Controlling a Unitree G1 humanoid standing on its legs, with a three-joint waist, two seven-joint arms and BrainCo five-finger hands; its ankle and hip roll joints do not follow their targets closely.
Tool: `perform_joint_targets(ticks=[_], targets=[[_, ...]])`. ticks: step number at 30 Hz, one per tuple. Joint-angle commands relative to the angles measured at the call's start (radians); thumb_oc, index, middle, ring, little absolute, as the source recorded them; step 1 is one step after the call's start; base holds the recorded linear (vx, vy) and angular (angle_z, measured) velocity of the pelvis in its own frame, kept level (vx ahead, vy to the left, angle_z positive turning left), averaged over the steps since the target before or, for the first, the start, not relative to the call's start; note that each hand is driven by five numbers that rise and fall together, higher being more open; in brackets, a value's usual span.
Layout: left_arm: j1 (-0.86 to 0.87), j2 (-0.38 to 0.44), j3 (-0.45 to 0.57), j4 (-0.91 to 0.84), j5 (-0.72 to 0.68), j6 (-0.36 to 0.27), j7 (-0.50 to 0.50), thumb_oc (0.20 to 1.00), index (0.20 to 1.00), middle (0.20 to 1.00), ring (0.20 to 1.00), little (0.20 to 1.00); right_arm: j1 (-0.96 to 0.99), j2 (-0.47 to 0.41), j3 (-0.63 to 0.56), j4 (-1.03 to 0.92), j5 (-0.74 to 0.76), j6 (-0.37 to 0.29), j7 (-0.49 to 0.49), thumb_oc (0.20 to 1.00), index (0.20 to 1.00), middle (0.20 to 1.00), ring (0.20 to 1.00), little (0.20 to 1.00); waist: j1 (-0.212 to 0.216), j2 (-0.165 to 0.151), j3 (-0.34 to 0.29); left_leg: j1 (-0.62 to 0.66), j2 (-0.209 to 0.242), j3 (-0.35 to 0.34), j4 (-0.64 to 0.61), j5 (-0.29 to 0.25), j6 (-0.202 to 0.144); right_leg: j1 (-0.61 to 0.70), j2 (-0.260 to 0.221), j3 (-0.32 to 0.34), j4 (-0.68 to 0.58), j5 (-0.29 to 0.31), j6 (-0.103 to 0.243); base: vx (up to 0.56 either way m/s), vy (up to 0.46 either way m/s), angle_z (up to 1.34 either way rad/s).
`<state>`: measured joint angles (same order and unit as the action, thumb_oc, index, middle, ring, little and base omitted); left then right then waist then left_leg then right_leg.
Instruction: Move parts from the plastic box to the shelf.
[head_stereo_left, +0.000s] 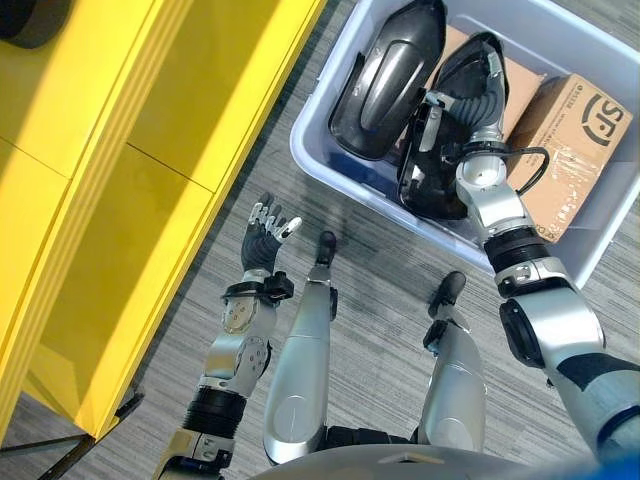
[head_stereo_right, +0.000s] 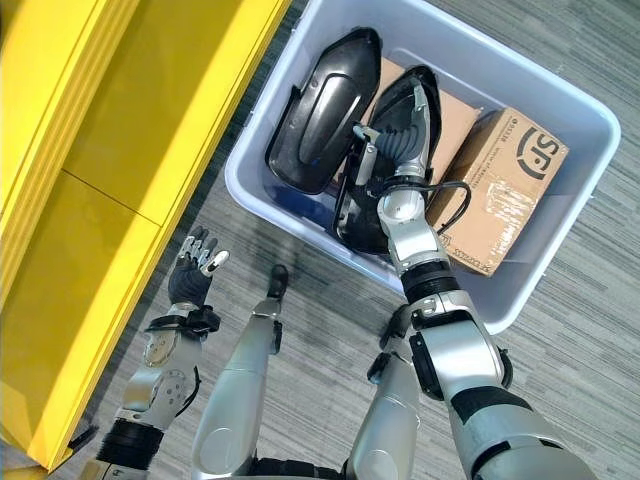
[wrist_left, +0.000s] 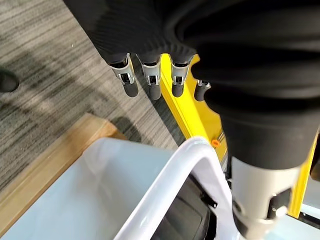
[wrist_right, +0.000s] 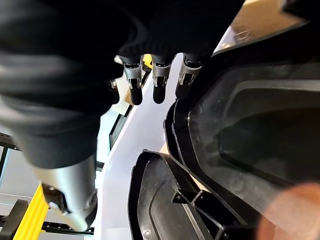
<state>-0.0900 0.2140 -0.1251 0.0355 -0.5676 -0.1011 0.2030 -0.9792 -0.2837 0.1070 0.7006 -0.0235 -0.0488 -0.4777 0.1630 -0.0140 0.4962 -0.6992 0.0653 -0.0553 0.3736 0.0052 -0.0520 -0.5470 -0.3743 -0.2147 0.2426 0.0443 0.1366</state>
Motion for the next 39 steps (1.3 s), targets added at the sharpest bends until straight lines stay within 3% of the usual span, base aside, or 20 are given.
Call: perform_joint_targets(ticks=[1, 13, 20, 39], targets=[[0.034, 0.028, 0.026, -0.115, -0.002, -0.053, -0.001, 1.0, 1.0, 1.0, 1.0, 1.0, -0.051, -0.056, -0.014, -0.068, 0.004, -0.04, -0.034, 1.0, 1.0, 1.0, 1.0, 1.0, 0.01, 0.01, 0.024, -0.035, 0.04, -0.077, -0.017, -0.045, -0.004, 0.11, -0.035, 0.037, -0.016, 0.109, -0.011, 0.0, 0.0, 0.0], [0.026, 0.022, 0.026, -0.102, 0.008, -0.053, 0.006, 1.0, 1.0, 1.0, 1.0, 1.0, 0.03, -0.082, -0.094, -0.189, 0.005, -0.044, -0.076, 1.0, 1.0, 1.0, 1.0, 1.0, -0.006, 0.005, 0.024, -0.047, 0.043, -0.073, -0.007, -0.049, -0.004, 0.095, -0.034, 0.04, -0.008, 0.107, -0.011, 0.0, 0.0, 0.0], [0.024, 0.023, 0.018, -0.102, 0.004, -0.059, 0.006, 1.0, 1.0, 1.0, 1.0, 1.0, 0.023, -0.103, -0.101, -0.162, -0.007, -0.045, -0.095, 1.0, 1.0, 1.0, 1.0, 1.0, -0.01, 0.006, 0.024, -0.047, 0.043, -0.071, -0.007, -0.051, -0.004, 0.092, -0.033, 0.044, -0.008, 0.105, -0.009, 0.0, 0.0, 0.0], [0.046, 0.027, -0.001, -0.11, -0.018, -0.05, -0.015, 1.0, 1.0, 1.0, 1.0, 1.0, -0.102, -0.126, -0.017, 0.311, 0.124, -0.047, -0.044, 1.0, 1.0, 1.0, 1.0, 1.0, 0.01, 0.018, 0.024, -0.068, 0.041, -0.07, 0.002, -0.053, -0.005, 0.08, -0.034, 0.047, -0.008, 0.107, -0.01, 0.0, 0.0, 0.0]])
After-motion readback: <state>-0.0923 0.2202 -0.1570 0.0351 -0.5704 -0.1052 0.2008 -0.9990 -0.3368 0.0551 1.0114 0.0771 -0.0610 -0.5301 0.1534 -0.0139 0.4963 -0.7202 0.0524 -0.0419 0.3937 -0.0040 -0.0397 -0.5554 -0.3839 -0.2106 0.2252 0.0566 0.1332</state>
